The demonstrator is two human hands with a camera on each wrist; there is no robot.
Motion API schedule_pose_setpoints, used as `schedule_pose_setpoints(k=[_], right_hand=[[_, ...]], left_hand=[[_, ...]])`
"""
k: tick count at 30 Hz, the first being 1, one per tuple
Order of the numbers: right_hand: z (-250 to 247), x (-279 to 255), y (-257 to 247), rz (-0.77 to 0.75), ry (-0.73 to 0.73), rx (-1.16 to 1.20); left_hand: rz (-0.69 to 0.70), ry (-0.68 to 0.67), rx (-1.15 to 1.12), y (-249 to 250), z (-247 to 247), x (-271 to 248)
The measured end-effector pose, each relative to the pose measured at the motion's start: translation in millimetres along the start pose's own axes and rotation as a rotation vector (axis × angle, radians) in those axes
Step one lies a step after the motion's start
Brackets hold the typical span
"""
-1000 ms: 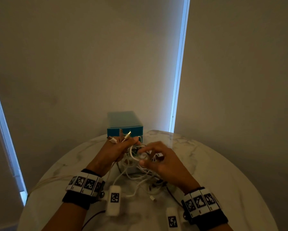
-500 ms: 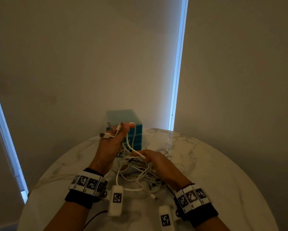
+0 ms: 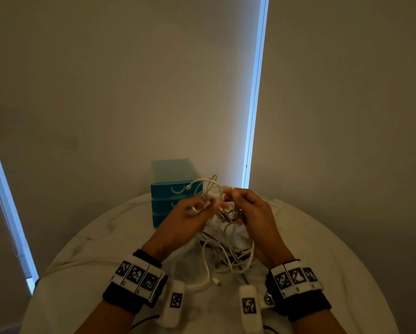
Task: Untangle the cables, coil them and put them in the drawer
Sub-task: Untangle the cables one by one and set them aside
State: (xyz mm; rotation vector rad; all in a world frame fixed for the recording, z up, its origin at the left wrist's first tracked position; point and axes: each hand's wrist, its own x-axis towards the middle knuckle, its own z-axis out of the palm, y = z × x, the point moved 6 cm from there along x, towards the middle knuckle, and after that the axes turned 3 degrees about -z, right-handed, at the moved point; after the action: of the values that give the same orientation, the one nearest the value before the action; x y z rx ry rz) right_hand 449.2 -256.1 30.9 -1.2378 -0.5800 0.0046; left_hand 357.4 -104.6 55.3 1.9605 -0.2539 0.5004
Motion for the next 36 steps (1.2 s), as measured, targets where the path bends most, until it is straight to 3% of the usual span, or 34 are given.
schedule_pose_setpoints(k=[3, 7, 10, 13, 15, 18, 21, 24, 26, 29, 31, 33, 36], right_hand=[[0.1, -3.0, 9.4, 0.075, -0.021, -0.128], [-5.3, -2.4, 5.9, 0.102, 0.014, -0.13], [-13.6, -0.8, 5.1, 0.096, 0.094, -0.076], [-17.5, 2.0, -0.6, 0.058, 0.134, 0.115], [-25.2, 2.5, -8.3, 0.019, 0.162, 0.297], [-38.1, 0.2, -14.9, 0.01, 0.193, 0.46], [-39.7, 0.8, -16.5, -0.007, 0.2, 0.371], [-32.2, 2.9, -15.0, -0.016, 0.152, 0.293], [-19.2, 1.2, -15.0, 0.0, 0.061, 0.199], [-5.3, -2.8, -15.1, -0.008, -0.041, 0.006], [-1.4, -5.9, -15.9, -0.039, -0.058, -0.129], [3.9, -9.4, -20.4, -0.079, -0.077, -0.171], [2.8, -13.4, -34.5, -0.142, -0.039, -0.049]], left_hand=[[-0.027, 0.132, -0.057, -8.2, -11.2, 1.3], [-0.119, 0.035, 0.285, -40.5, -12.4, 3.5], [-0.129, 0.038, 0.304, -50.4, -16.5, 4.4], [-0.193, -0.135, 0.385, -52.9, -5.7, 2.0], [-0.29, -0.176, 0.515, -69.2, -7.6, 1.8], [-0.395, -0.062, 0.616, -89.1, -27.3, 2.4], [-0.403, 0.098, 0.574, -88.4, -46.2, 3.6], [-0.299, 0.347, 0.478, -67.7, -55.8, 3.3], [-0.141, 0.455, 0.307, -43.5, -54.7, -0.4], [0.065, 0.369, 0.093, -2.5, -42.8, -7.1], [0.079, 0.264, 0.111, 8.8, -31.7, -7.5], [0.01, 0.148, 0.207, 0.7, -22.2, -2.7], [-0.249, -0.013, 0.465, -44.6, -17.1, 2.4]])
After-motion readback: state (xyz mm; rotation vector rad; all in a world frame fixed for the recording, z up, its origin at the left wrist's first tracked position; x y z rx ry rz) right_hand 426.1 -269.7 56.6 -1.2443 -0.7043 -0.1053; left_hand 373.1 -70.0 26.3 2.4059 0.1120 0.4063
